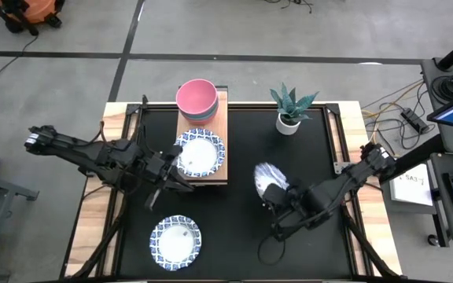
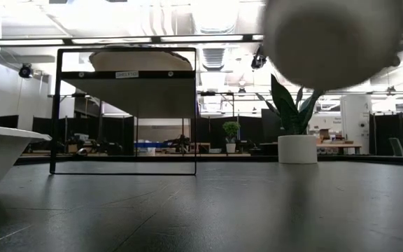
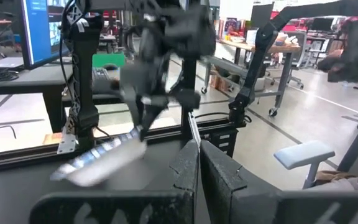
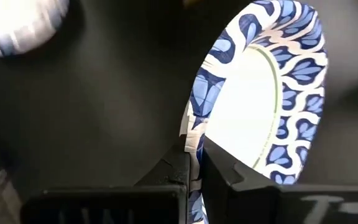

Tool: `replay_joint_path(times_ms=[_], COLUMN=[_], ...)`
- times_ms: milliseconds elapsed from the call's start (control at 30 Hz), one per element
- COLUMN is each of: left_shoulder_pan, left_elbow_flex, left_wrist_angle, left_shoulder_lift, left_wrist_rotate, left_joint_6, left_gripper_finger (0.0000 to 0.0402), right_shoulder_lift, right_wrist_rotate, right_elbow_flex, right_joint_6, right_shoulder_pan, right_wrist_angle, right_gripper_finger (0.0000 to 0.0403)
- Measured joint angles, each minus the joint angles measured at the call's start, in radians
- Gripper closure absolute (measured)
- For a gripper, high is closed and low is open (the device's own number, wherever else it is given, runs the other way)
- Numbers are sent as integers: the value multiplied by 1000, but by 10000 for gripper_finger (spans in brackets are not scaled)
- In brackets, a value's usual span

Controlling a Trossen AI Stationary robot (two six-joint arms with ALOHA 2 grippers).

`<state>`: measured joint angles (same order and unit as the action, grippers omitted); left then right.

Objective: Place and stack bowls onto a shelf
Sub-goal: Stack the white patterned bowl on the other white patterned bowl on the shelf

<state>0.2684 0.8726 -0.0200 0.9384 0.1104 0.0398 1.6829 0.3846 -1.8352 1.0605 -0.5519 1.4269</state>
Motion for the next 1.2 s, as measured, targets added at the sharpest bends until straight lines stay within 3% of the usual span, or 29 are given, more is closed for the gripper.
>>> replay_joint_path(times_ms=[100,233,467,667,800,967,1200], left_shoulder_pan=[0,0,0,0,0,0,0], left_elbow_flex=[0,0,0,0,0,-4,-6], left_wrist_angle=[0,0,-1,11,30,43,45], left_shoulder_lift=[-11,-31,-87,-143,-171,-190,-191], left_wrist_rotate=[0,0,0,0,0,0,0], left_joint_6=[-2,-13,-50,-58,-66,-79,-84], left_gripper_finger=[402,402,402,402,402,402,402], right_shoulder_lift=[1,0,7,51,77,100,123], right_wrist_rotate=[186,304,277,207,187,36,31], right_elbow_flex=[-100,-174,-158,-137,-137,-137,-137], right_joint_6=[-195,-505,-1058,-1362,-1477,-1483,-1471], right_shoulder_pan=[11,51,167,273,328,378,410], right_wrist_angle=[-4,-97,-438,-552,-579,-633,-654], right_gripper_finger=[391,391,390,390,390,390,346])
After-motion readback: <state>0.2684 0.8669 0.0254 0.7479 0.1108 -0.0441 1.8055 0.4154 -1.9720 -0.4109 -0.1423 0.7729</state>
